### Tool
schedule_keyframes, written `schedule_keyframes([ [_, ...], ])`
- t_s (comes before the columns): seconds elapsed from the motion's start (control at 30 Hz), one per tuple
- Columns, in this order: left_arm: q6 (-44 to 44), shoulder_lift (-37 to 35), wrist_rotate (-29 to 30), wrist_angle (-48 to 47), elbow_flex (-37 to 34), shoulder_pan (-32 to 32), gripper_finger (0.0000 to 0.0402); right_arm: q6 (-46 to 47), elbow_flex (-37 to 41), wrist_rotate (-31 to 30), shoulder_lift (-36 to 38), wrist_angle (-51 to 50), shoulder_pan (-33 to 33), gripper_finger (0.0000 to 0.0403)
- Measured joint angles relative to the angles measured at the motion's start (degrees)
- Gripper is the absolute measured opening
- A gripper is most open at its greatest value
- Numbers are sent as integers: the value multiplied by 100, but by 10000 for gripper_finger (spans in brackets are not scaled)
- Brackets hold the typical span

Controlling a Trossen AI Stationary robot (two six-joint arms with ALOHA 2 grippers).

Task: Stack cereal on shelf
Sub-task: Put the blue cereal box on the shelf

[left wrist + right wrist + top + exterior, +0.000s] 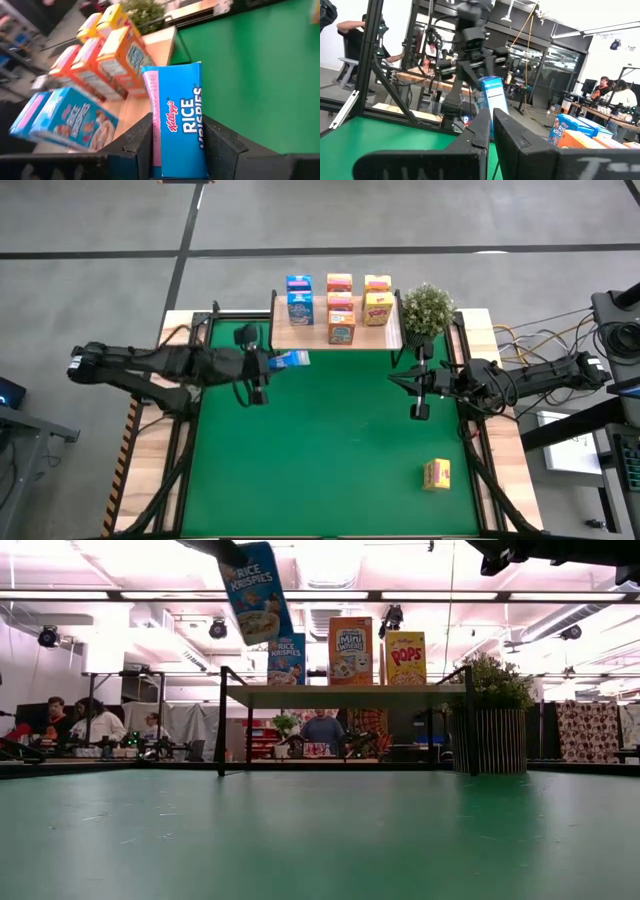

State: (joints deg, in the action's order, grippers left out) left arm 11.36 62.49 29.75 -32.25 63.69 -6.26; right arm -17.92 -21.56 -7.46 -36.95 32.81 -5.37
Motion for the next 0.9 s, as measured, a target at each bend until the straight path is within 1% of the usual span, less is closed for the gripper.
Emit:
schedule_keyframes([
  [0.1,289,103,-640,8,289,499,123,-1,-2,0,0,-1,0,12],
  [0.2,587,277,-1023,-95,625,1015,123,-3,-2,0,0,-1,-2,12],
  [0.4,1031,876,-2121,-535,1377,1963,123,-23,-2,0,0,1,0,12],
  [0.6,1429,1506,-2511,-1405,1925,2670,123,-99,-9,-2,0,3,0,12],
  [0.77,1608,1735,-3199,-1443,2007,3012,123,-198,-13,-2,0,3,0,12],
  [0.9,1763,1828,-3237,-1378,2007,3171,123,-224,-34,-2,2,8,0,12],
])
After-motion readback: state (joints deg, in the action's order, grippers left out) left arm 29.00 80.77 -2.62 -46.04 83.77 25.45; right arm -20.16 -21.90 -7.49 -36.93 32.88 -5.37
